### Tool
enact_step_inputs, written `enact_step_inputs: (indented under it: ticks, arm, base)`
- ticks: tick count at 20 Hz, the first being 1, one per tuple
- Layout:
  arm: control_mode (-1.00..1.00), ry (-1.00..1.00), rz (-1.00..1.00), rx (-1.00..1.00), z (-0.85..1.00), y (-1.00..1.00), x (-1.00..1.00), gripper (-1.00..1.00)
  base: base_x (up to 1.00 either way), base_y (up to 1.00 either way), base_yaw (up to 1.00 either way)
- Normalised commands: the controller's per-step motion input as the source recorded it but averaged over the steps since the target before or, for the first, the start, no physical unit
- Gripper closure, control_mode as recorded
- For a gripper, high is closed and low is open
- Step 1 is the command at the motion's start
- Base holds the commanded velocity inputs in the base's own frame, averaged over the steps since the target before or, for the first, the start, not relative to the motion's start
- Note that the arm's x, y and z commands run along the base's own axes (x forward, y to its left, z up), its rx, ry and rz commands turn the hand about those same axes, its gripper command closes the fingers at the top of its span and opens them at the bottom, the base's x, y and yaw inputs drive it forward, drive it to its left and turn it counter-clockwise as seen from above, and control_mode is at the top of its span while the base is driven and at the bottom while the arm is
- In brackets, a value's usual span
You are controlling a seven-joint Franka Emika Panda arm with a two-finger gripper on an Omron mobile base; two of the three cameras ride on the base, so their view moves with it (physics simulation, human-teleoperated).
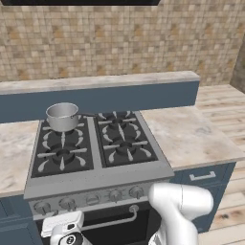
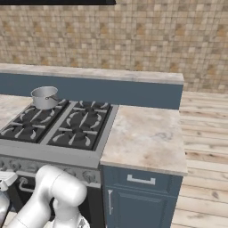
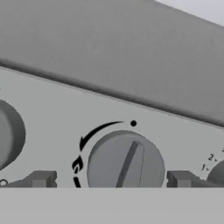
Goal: Turn on the rear left burner of the stove.
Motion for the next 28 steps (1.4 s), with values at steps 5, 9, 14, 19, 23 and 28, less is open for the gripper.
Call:
enact_step_inputs:
  ticks: [5, 9, 14, 19, 23, 28]
  arm:
    - [-1.00, 0.00, 0.00, 0.00, -0.22, 0.07, 0.23, -1.00]
    - [-1.00, 0.00, 0.00, 0.00, -0.11, 0.00, 0.24, -1.00]
    - [-1.00, 0.01, 0.00, 0.00, -0.12, 0.00, 0.28, -1.00]
    - [-1.00, 0.06, 0.00, 0.00, -0.16, 0.00, 0.29, 1.00]
    - [-1.00, 0.10, 0.01, 0.00, -0.07, 0.00, 0.19, 1.00]
    - [-1.00, 0.10, 0.02, -0.01, -0.01, 0.00, 0.04, 1.00]
  base:
    - [0.00, 0.00, 0.00]
    - [0.00, 0.00, 0.00]
    - [0.00, 0.00, 0.00]
    - [0.00, 0.00, 0.00]
    - [0.00, 0.00, 0.00]
    - [0.00, 0.00, 0.00]
